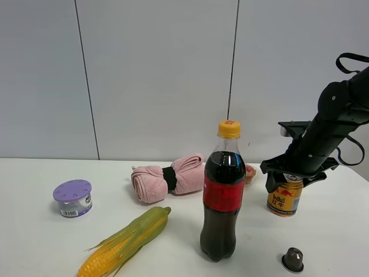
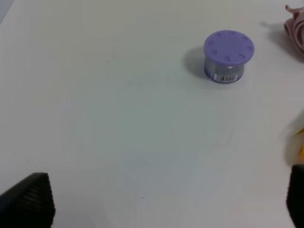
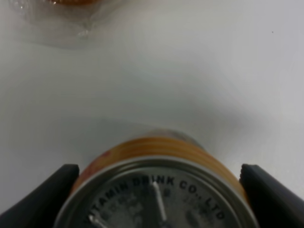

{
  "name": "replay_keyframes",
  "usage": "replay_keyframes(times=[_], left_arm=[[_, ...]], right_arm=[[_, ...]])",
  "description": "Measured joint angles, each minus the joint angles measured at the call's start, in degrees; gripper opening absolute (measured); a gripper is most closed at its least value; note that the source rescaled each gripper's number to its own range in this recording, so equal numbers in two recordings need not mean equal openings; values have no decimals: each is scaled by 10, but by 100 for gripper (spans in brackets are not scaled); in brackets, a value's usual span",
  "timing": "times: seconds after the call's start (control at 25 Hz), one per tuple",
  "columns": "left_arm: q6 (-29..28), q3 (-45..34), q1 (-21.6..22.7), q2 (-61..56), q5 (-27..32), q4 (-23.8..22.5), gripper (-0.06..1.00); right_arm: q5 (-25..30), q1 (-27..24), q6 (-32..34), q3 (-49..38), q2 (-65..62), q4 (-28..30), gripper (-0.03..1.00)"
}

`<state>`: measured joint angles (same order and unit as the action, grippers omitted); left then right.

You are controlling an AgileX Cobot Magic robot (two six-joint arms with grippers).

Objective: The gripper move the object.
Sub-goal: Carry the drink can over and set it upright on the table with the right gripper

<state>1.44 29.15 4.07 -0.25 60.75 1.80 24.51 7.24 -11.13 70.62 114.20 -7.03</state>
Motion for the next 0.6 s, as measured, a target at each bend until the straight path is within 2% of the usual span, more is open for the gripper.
replay_keyframes(times=[0.28,0.6], left_arm=[[0,0,0,0,0,0,100],[0,0,0,0,0,0,100]], right_arm=[[39,0,0,0,-31,1,1],[125,0,1,0,-177,1,1]])
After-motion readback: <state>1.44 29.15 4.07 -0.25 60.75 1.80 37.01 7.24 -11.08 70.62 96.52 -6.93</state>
